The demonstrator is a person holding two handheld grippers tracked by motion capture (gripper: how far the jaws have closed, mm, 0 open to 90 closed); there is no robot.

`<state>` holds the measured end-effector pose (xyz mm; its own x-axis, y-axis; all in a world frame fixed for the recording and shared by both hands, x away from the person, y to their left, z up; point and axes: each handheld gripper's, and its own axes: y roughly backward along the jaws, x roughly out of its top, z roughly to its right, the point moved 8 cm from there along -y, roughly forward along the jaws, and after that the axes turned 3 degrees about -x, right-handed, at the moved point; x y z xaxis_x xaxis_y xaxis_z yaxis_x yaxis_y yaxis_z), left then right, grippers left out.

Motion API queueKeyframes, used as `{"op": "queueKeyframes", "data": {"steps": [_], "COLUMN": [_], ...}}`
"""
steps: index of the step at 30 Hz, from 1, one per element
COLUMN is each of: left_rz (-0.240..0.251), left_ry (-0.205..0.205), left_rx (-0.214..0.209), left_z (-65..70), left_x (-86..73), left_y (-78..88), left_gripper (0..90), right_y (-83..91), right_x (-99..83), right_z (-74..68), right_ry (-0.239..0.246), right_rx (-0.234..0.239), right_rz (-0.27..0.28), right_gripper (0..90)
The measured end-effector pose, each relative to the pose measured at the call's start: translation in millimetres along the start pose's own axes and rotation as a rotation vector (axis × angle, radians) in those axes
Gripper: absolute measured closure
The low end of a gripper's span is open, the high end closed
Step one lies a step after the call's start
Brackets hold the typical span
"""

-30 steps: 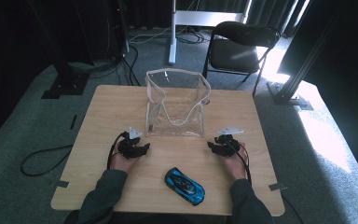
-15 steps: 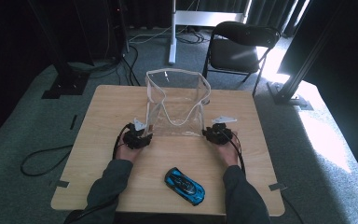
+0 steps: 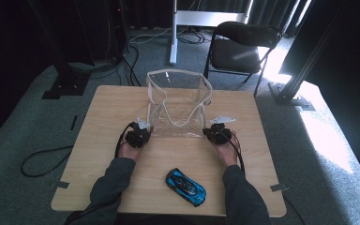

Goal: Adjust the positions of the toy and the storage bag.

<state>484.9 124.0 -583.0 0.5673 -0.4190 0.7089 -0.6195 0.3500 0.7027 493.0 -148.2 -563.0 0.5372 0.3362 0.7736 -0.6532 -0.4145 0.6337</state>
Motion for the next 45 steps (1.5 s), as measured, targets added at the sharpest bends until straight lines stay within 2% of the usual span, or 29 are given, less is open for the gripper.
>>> {"op": "queueKeyframes", "data": {"steps": [5, 16, 20, 24, 25, 27, 28, 31, 34, 38, 41, 42, 43, 45], "left_rz": [0.01, 0.014, 0.007, 0.008, 0.012, 0.029, 0.029, 0.024, 0.024, 0.014, 0.003, 0.002, -0.002, -0.012], "left_ry": [-0.014, -0.026, -0.028, -0.01, -0.002, 0.026, 0.027, 0.019, -0.022, -0.057, -0.077, -0.076, -0.07, -0.076], "left_rx": [-0.014, -0.029, -0.028, -0.044, -0.051, -0.075, -0.079, -0.132, -0.18, -0.224, -0.254, -0.261, -0.294, -0.306], "left_z": [9.1, 19.3, 22.3, 26.1, 26.6, 30.7, 33.3, 48.8, 73.6, 98.8, 111.3, 114.9, 121.4, 127.6], "left_x": [-5.3, -16.9, -19.3, -23.8, -24.3, -24.7, -25.1, -29.1, -38.7, -52.9, -62.4, -65.6, -70.4, -75.4], "left_y": [5.6, 17.5, 20.6, 25.9, 28.0, 35.5, 40.0, 56.8, 73.6, 88.4, 96.4, 99.3, 102.9, 105.1], "left_gripper": [87.0, 86.9, 86.9, 86.1, 83.7, 72.3, 67.5, 58.3, 51.5, 44.1, 41.1, 40.7, 40.2, 36.5], "right_y": [8.8, 25.0, 27.8, 30.5, 31.4, 33.4, 35.1, 42.3, 51.6, 61.1, 65.9, 67.0, 67.9, 69.5], "right_x": [-7.5, -21.9, -24.5, -26.5, -27.1, -27.7, -28.2, -30.8, -37.4, -51.7, -60.3, -61.9, -62.9, -63.0], "right_z": [-1.7, -11.7, -13.7, -15.4, -15.6, -16.1, -16.4, -17.9, -24.6, -36.5, -42.7, -43.8, -44.3, -44.6], "right_ry": [0.013, 0.039, 0.05, 0.062, 0.057, 0.035, 0.031, 0.028, 0.011, 0.042, 0.069, 0.086, 0.101, 0.109], "right_rx": [0.011, 0.029, 0.034, 0.034, 0.035, 0.044, 0.044, 0.008, 0.005, 0.008, 0.006, 0.002, -0.006, -0.013], "right_rz": [0.006, 0.02, 0.025, 0.021, 0.02, 0.022, 0.021, 0.016, 0.018, 0.014, 0.006, 0.004, 0.003, 0.006], "right_gripper": [87.3, 87.3, 87.5, 87.2, 83.9, 70.4, 67.2, 57.6, 53.5, 52.4, 52.2, 52.2, 51.9, 51.5]}}
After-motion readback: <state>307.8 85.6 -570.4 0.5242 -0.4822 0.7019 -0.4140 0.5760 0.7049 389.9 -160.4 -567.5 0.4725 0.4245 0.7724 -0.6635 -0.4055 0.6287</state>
